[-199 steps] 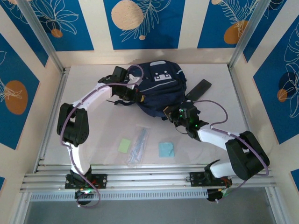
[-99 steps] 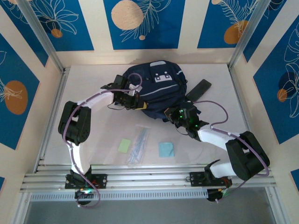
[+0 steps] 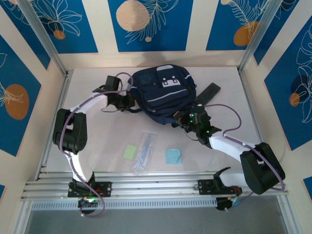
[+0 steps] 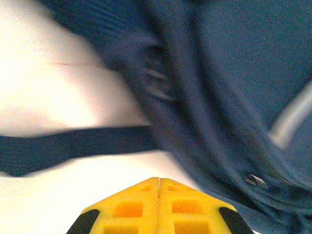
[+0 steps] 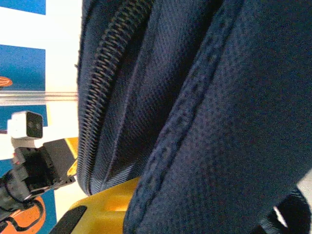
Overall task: Pack the student bag
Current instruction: Unzip the student bag at the top-center of the table.
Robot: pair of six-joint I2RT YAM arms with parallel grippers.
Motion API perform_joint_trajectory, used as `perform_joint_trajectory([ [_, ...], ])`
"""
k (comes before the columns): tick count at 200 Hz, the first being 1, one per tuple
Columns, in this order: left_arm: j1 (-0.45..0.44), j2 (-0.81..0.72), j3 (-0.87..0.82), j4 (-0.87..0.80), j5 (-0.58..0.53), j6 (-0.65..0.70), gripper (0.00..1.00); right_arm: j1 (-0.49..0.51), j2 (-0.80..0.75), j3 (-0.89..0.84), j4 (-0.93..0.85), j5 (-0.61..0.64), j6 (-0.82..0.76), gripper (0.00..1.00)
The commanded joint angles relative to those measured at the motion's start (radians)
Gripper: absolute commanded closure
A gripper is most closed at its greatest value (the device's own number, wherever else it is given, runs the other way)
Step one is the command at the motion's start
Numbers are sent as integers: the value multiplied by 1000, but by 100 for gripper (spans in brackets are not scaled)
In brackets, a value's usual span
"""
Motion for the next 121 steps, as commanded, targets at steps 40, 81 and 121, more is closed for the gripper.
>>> perform_joint_trajectory([
  [40,-42,-34,-15,6,-43,-15,100,-3,-41,20,-50,-23,-76,100],
  [81,-114,-95,-65,110,76,21,74,-6,-47,28,-101,-38,-112,100],
  [121,-175,-65,-40,99,137,93,48,-9,-47,21,-101,-45,-111,100],
])
